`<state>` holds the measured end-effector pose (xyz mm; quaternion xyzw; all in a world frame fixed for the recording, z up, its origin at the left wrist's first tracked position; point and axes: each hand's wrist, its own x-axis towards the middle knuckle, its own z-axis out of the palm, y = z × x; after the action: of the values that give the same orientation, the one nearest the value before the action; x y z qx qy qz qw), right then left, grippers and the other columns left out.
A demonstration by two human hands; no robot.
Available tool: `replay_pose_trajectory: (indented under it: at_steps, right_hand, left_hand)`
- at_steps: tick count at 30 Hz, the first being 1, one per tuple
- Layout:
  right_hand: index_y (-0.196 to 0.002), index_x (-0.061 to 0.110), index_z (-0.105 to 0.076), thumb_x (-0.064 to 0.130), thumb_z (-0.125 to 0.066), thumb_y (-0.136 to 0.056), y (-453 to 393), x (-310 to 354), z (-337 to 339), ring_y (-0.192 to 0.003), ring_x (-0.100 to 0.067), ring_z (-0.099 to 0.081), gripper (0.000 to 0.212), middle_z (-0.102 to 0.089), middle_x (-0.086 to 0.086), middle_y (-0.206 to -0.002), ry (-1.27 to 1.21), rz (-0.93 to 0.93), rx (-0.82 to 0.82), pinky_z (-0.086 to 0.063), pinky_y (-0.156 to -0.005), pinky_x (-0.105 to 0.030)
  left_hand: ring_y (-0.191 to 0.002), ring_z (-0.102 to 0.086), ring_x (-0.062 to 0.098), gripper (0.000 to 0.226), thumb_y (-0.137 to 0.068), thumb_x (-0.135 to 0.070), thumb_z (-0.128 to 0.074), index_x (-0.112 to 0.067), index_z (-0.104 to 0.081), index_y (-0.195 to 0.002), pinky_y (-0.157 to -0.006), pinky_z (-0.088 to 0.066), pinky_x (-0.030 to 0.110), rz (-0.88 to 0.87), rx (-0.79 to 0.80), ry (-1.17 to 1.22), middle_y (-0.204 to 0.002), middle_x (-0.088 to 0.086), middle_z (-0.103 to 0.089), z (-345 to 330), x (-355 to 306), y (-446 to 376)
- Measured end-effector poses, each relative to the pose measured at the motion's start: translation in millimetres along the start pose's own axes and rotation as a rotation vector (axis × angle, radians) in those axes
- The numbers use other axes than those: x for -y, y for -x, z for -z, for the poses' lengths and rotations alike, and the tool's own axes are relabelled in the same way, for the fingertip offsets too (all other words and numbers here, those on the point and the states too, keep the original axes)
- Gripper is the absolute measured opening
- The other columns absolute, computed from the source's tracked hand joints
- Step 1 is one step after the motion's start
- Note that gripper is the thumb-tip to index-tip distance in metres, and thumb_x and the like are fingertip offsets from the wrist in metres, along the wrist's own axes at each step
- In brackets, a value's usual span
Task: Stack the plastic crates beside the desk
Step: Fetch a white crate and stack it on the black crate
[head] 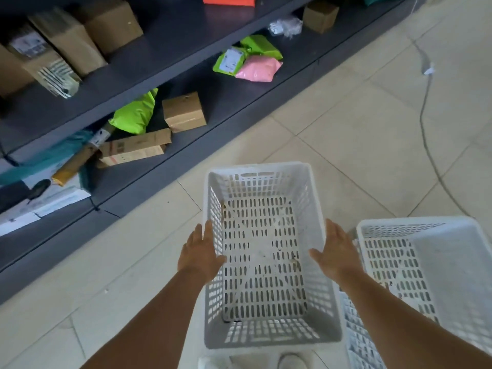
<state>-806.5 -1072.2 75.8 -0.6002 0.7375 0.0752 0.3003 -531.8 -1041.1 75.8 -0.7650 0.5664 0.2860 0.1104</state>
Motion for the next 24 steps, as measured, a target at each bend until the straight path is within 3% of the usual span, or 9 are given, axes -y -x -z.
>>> replay_pose_trajectory:
  at_steps: [10,13,16,20,24]
  right_hand:
    - [-0.151,0.008,0.006,0.024,-0.063,-0.089,-56.4,-23.8,-71.0,-0.146,-0.033,-0.014,0.095,-0.005,-0.015,-0.159,-0.078,-0.057,0.002,-0.022,-0.118,-0.043]
    - [-0.151,0.01,0.01,0.018,-0.064,-0.087,-58.2,-25.8,-80.3,-0.141,-0.034,-0.023,0.098,-0.015,-0.019,-0.154,-0.116,-0.077,-0.033,-0.029,-0.115,-0.041]
    - [-0.151,0.008,0.01,0.015,-0.063,-0.088,-59.5,-23.1,-82.7,-0.137,-0.034,-0.029,0.097,-0.018,-0.019,-0.15,-0.134,-0.115,-0.07,-0.035,-0.108,-0.04]
    - [-0.151,0.007,0.009,0.003,-0.056,-0.088,-57.4,-16.8,-81.6,-0.137,-0.032,-0.029,0.091,-0.015,-0.018,-0.152,-0.158,-0.157,-0.071,-0.036,-0.107,-0.038]
    - [-0.151,0.008,0.001,-0.004,-0.053,-0.086,-47.2,-13.8,-80.4,-0.141,-0.035,-0.025,0.085,-0.016,-0.019,-0.153,-0.205,-0.157,-0.056,-0.032,-0.113,-0.045]
  left_hand:
    - [-0.141,-0.024,0.038,0.1,-0.086,-0.031,-0.065,-0.013,0.01,-0.15,-0.112,-0.031,0.041,0.082,0.007,-0.014,-0.156,0.021,0.008,-73.8,6.4,-58.0]
    - [-0.129,-0.04,0.036,0.101,-0.083,-0.022,-0.069,-0.015,0.008,-0.15,-0.103,-0.043,0.041,0.114,-0.02,0.071,-0.148,0.02,-0.012,-78.8,8.9,-63.4]
    - [-0.123,-0.042,0.034,0.103,-0.081,-0.014,-0.071,-0.014,0.006,-0.15,-0.1,-0.043,0.037,0.118,-0.067,0.182,-0.136,0.02,-0.027,-78.6,9.6,-66.7]
    - [-0.129,-0.037,0.036,0.106,-0.083,-0.013,-0.068,-0.004,0.016,-0.147,-0.105,-0.038,0.038,0.168,-0.079,0.241,-0.14,0.023,-0.026,-76.4,13.0,-66.8]
    - [-0.129,-0.038,0.036,0.102,-0.084,-0.014,-0.067,0.001,0.013,-0.147,-0.105,-0.039,0.038,0.172,-0.06,0.213,-0.14,0.023,-0.027,-70.3,23.3,-53.6]
